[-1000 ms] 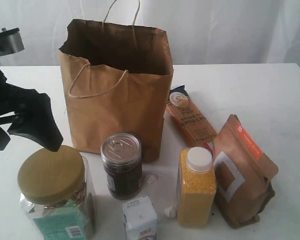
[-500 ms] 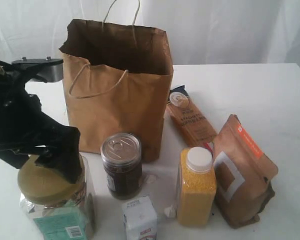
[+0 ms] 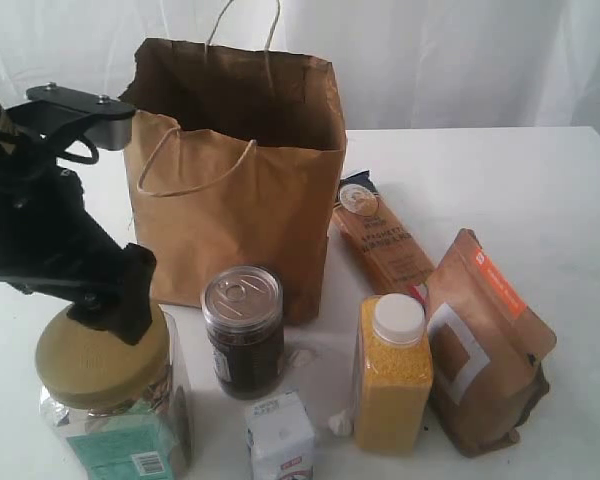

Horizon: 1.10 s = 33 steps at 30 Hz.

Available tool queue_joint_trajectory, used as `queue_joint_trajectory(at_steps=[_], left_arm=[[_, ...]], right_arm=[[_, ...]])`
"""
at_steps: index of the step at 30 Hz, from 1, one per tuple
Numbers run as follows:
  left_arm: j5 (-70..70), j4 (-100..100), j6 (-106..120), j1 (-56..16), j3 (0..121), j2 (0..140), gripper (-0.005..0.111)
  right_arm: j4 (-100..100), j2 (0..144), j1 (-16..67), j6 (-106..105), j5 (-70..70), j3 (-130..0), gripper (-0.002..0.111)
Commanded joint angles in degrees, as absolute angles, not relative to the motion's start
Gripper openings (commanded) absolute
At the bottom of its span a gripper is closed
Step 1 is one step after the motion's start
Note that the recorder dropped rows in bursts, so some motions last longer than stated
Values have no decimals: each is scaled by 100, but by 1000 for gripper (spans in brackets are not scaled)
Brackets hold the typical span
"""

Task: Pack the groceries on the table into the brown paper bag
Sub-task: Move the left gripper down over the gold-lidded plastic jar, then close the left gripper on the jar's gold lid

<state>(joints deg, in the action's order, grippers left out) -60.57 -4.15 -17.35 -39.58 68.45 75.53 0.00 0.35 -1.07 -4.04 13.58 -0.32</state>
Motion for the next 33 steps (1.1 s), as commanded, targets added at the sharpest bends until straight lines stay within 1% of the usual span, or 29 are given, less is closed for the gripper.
queue_joint_trajectory(at_steps=[1,11,33], left_arm=[[-5924,-249,-902,-4189,6873,7544,105],[-6239,-220,-1179,-4189,6873,7544,105],[-6324,-479,-1179,-4189,6862,7615,105]], right_arm=[[0,0,-124,-431,1316,0,0],[0,0,-124,-431,1316,0,0],[0,0,-124,-431,1316,0,0]])
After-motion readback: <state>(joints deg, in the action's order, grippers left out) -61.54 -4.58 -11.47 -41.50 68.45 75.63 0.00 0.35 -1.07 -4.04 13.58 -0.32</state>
